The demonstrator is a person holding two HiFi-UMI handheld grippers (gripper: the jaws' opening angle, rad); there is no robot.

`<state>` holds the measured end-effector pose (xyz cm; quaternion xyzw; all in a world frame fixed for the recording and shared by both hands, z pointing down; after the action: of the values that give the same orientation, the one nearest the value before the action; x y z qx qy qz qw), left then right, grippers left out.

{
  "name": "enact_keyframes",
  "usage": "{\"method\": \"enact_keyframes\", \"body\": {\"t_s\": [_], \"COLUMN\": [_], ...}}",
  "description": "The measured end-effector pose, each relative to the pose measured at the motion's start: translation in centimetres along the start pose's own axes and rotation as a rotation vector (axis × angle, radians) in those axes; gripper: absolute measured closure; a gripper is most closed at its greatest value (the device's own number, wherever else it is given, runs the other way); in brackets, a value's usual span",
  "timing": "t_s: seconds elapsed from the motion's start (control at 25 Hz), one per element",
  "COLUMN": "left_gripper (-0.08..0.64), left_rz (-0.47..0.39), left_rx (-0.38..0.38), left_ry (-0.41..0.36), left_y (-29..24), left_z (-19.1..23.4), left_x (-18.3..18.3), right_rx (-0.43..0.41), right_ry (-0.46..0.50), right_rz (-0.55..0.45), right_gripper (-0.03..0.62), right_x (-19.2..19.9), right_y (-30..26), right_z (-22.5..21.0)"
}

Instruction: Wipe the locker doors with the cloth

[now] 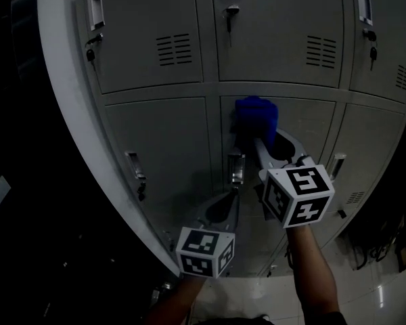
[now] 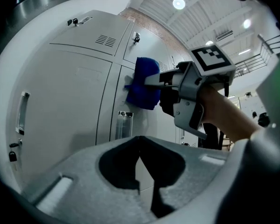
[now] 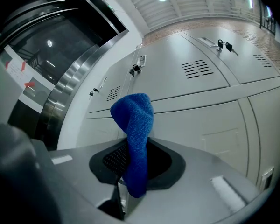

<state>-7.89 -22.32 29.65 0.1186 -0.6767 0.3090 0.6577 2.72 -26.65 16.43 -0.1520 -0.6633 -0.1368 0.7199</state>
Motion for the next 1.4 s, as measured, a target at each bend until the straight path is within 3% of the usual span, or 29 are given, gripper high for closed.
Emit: {"method": "enact_keyframes", "body": {"t_s": [0.48,0.84,1.08,1.4], "left_gripper": [0.557,0.557,0.557,0.557], "left_rz": [0.02,0.02,0.018,0.016], "left_rx": [0.06,0.057,0.023,-0.08], "left_ry": [-0.002,0.009,0.017,0.04], "left_y": [-4.8,-5.7,-4.8,-1.8], "left_z": [-5.3,-6.6,-5.7,-1.6], "left_x": [-0.5,-0.2,0.1,1.1], "right_rx": [0.113,0.181,0.147,-0.039], "right_ry": [-0.025,-0.032,-0.023,-0.028], "right_rz": [-0.003,0.0,-0.02,-0.022], "right_gripper": [0.512,0.511,0.512,0.511], "right_x": [1.2,1.7,1.8,5.4], "right_y": [4.9,7.0,7.3,4.7], "right_z": [-9.0,-12.7,-10.5,-1.7]}}
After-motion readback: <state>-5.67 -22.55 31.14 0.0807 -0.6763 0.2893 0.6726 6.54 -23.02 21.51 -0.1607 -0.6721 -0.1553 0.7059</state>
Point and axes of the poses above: the fingertips, and each gripper's own axes: y backward along the fingers, z to its left, x out of its underside, the point moved 6 cm from there along y, backward along the fingers, and after that the axes turned 15 degrees about z, right-handed, at the moved point
